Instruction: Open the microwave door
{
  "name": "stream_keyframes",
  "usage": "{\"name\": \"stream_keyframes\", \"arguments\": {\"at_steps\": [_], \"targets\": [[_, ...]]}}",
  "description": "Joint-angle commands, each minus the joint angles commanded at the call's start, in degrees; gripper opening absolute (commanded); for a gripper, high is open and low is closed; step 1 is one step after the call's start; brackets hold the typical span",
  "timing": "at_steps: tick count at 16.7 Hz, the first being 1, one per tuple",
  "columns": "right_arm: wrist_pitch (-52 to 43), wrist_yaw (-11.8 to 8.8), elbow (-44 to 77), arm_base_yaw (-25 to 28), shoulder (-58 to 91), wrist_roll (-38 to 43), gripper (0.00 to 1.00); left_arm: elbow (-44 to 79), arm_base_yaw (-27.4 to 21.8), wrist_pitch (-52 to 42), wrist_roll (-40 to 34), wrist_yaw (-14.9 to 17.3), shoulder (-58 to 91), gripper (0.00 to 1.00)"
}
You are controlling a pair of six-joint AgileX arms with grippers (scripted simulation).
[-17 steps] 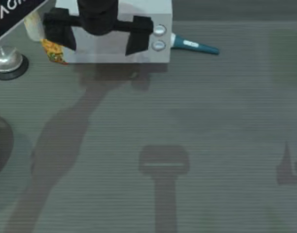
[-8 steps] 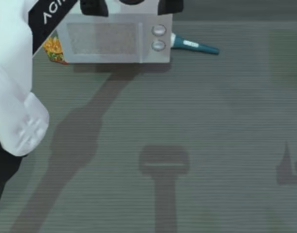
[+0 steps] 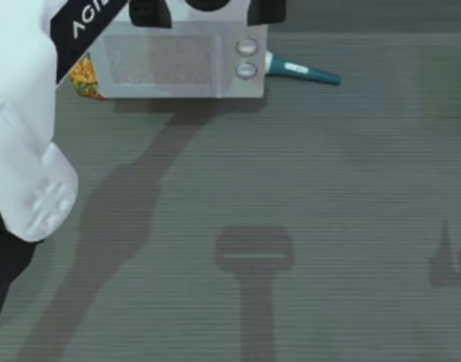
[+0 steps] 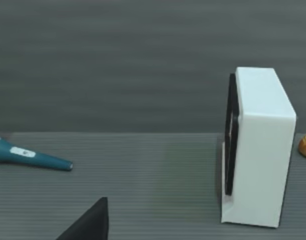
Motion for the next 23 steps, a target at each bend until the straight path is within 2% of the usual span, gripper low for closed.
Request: {"name": "stream_keyframes", "arguments": {"at_steps": [5, 10, 23], "targets": [[0.00, 0.00, 0.00, 0.00, 0.00, 0.00, 1.00, -5.31, 1.66, 9.69, 1.55, 0.79, 3.57, 1.00], [0.00, 0.00, 0.00, 0.00, 0.00, 0.00, 1.00, -6.10, 1.91, 10.91, 1.78, 0.91, 4.21, 1.00], [0.00, 0.00, 0.00, 0.00, 0.00, 0.00, 1.00, -6.10, 1.91, 10.91, 1.78, 0.91, 4.21, 0.02]]}}
